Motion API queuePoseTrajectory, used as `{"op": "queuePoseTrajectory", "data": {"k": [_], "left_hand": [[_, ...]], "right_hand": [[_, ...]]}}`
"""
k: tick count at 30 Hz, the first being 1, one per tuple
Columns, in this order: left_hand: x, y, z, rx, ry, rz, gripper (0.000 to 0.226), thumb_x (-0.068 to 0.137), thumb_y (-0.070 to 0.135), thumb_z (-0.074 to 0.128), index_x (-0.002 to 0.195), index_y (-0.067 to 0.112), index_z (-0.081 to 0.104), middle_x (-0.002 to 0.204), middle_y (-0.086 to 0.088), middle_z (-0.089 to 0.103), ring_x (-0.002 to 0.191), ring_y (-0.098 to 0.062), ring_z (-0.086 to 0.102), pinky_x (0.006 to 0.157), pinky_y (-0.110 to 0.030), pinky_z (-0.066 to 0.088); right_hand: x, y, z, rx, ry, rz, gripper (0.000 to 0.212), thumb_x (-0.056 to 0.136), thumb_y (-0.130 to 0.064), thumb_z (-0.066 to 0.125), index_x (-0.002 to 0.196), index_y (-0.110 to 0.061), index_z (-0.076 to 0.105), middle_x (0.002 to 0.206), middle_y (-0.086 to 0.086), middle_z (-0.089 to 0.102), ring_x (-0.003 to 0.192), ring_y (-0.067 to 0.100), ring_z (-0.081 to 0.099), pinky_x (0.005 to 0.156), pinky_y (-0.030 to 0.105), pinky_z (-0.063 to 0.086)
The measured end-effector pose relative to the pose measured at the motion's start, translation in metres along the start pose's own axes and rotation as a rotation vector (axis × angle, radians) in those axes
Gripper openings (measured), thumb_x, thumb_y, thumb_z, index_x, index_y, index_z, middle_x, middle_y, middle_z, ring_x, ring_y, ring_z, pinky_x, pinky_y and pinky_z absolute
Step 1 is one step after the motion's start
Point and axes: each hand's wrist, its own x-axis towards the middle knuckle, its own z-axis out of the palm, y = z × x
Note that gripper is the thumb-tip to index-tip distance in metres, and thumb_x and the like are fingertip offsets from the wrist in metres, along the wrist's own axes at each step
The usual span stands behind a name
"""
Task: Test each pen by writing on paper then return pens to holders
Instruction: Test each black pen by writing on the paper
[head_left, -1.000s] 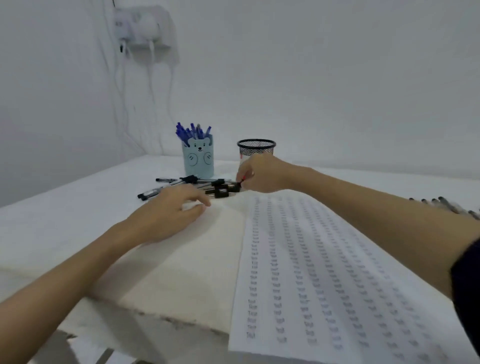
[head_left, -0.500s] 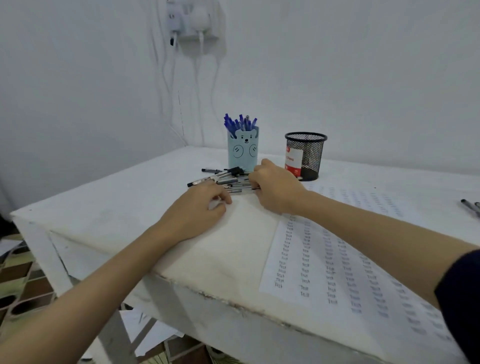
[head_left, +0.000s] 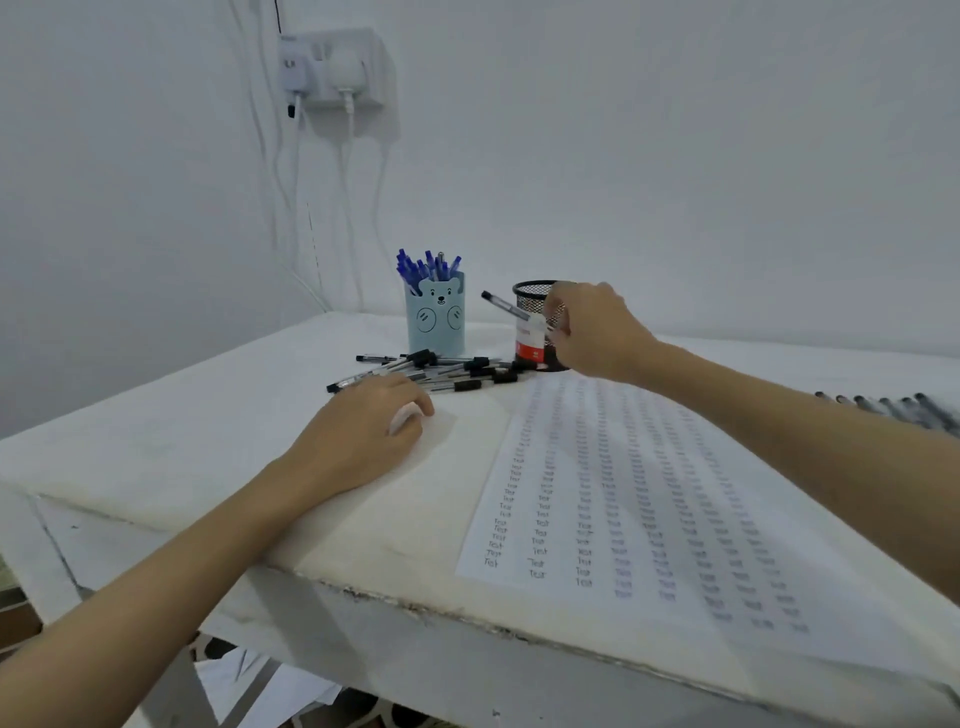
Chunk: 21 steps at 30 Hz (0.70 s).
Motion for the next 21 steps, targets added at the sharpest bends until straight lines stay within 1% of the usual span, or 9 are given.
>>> {"op": "queuePoseTrajectory", "data": {"k": [2,3,5,8,10,13,15,18,21], "left_hand": [[0.007,0.015,0.004,-0.052,-0.045,0.029,0.024,0.095,0.019,0.042,0.107,0.021,0.063,0.114,0.009,0.059,0.111,-0.010,0.050,0.091,-0.025,0.036],[0.013,0.028,0.009,-0.096,-0.069,0.057,0.024,0.096,0.019,0.043,0.111,0.023,0.061,0.120,0.011,0.057,0.115,-0.008,0.047,0.093,-0.024,0.035],[0.021,0.048,0.017,-0.161,-0.136,0.084,0.028,0.097,0.021,0.042,0.120,0.027,0.057,0.130,0.014,0.052,0.122,-0.006,0.043,0.096,-0.022,0.032],[0.034,0.078,0.031,-0.207,-0.298,0.095,0.036,0.097,0.027,0.043,0.132,0.034,0.047,0.142,0.014,0.041,0.130,-0.007,0.037,0.101,-0.023,0.028],[0.037,0.089,0.038,-0.208,-0.383,0.101,0.037,0.096,0.033,0.046,0.132,0.038,0.046,0.143,0.013,0.041,0.129,-0.008,0.038,0.105,-0.027,0.029],[0.035,0.101,0.040,-0.162,-0.365,0.158,0.031,0.088,0.050,0.052,0.117,0.043,0.054,0.124,0.016,0.051,0.117,-0.007,0.048,0.099,-0.028,0.036],[0.028,0.114,0.031,-0.095,-0.367,0.195,0.040,0.077,0.068,0.053,0.111,0.047,0.055,0.107,0.020,0.051,0.101,-0.002,0.052,0.089,-0.027,0.041],[0.014,0.133,0.016,-0.016,-0.405,0.225,0.054,0.066,0.077,0.049,0.110,0.046,0.055,0.096,0.019,0.050,0.089,-0.001,0.052,0.081,-0.025,0.044],[0.004,0.146,0.011,0.066,-0.394,0.271,0.057,0.063,0.079,0.044,0.106,0.044,0.057,0.088,0.016,0.051,0.082,-0.003,0.052,0.074,-0.023,0.042]], "right_hand": [[-0.005,0.016,-0.019,0.216,-0.017,0.202,0.025,0.086,0.002,0.055,0.109,0.000,0.061,0.098,0.016,0.064,0.079,0.028,0.065,0.072,0.035,0.056],[-0.013,0.026,-0.030,0.377,-0.036,0.310,0.020,0.086,0.004,0.056,0.105,0.001,0.062,0.097,0.017,0.064,0.072,0.026,0.067,0.066,0.035,0.058],[-0.025,0.039,-0.045,0.631,-0.062,0.469,0.009,0.090,0.006,0.053,0.093,0.001,0.061,0.091,0.016,0.062,0.069,0.025,0.066,0.065,0.035,0.055],[-0.048,0.058,-0.063,0.932,-0.065,0.613,0.015,0.091,0.001,0.046,0.084,-0.003,0.059,0.078,0.008,0.056,0.064,0.016,0.057,0.066,0.030,0.049],[-0.063,0.065,-0.075,1.074,-0.098,0.652,0.014,0.089,-0.014,0.051,0.080,-0.008,0.060,0.068,0.001,0.046,0.057,0.012,0.043,0.060,0.025,0.038],[-0.082,0.074,-0.090,1.190,-0.146,0.661,0.047,0.076,-0.060,0.056,0.063,-0.015,0.050,0.059,-0.003,0.038,0.054,0.014,0.034,0.059,0.027,0.027],[-0.092,0.078,-0.098,1.305,-0.135,0.668,0.064,0.064,-0.078,0.052,0.055,-0.018,0.035,0.055,-0.003,0.029,0.051,0.015,0.028,0.059,0.028,0.024],[-0.102,0.078,-0.105,1.384,-0.068,0.683,0.062,0.069,-0.075,0.044,0.055,-0.019,0.022,0.055,-0.002,0.017,0.053,0.017,0.016,0.054,0.027,0.020],[-0.109,0.076,-0.106,1.446,-0.003,0.679,0.056,0.073,-0.068,0.041,0.053,-0.019,0.022,0.054,-0.003,0.015,0.060,0.017,0.010,0.054,0.027,0.017]]}}
